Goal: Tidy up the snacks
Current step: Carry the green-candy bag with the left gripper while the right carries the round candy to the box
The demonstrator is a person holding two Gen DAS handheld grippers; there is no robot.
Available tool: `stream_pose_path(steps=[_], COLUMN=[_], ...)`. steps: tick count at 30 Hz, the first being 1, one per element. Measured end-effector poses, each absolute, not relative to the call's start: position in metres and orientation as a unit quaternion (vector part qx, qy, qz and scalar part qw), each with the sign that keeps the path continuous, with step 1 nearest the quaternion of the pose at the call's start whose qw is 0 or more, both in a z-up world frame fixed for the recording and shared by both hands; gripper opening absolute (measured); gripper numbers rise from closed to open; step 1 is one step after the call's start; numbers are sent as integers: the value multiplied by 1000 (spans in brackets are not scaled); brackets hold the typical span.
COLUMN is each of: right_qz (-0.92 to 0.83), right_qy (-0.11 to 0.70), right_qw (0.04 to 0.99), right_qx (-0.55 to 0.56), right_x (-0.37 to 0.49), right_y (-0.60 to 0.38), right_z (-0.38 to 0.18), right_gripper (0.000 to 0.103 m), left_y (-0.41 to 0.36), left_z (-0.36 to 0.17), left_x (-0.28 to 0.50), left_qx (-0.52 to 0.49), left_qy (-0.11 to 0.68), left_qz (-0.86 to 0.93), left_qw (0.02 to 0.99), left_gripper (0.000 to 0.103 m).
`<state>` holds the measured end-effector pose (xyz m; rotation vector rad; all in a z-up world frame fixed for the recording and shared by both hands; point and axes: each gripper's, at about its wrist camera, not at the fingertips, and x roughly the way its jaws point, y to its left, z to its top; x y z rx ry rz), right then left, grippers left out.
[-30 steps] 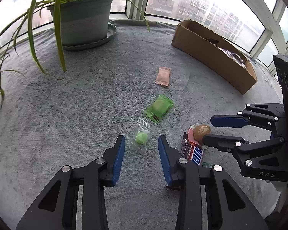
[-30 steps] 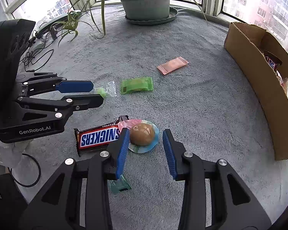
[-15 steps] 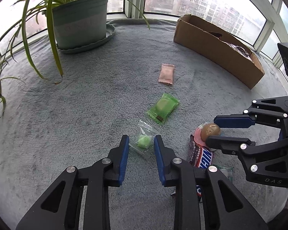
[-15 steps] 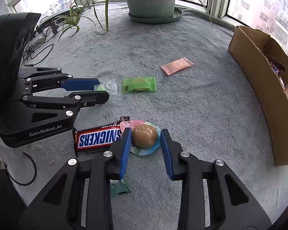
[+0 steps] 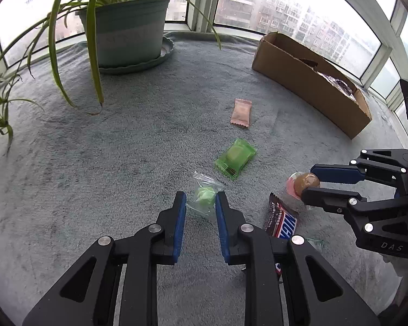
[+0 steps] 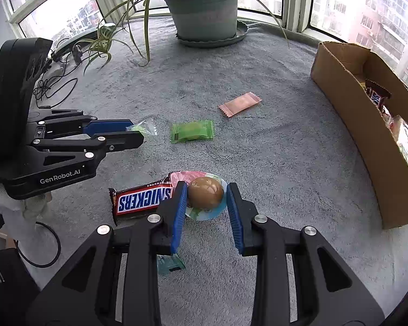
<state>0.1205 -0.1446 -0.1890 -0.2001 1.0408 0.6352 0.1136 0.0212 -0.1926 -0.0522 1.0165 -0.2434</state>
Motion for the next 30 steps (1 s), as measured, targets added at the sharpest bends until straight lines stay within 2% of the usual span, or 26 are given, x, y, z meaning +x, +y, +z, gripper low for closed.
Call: stream_pose_path(steps=[14,30], right_qz=[248,165], right_qy=[449,415], right_qw=[856,894], right_qx=[-69,-32], right_x=[133,185], right_y=[-201,-287], right_z=[-143,-108], right_gripper=[31,31], left_y=[2,-52], left_z=[-139,-104], left_x=[121,173], left_qx=[-29,-25], left_qy=[434,397], left_qz=[-146,-185], left_qw=[889,899], left_gripper=[20,20])
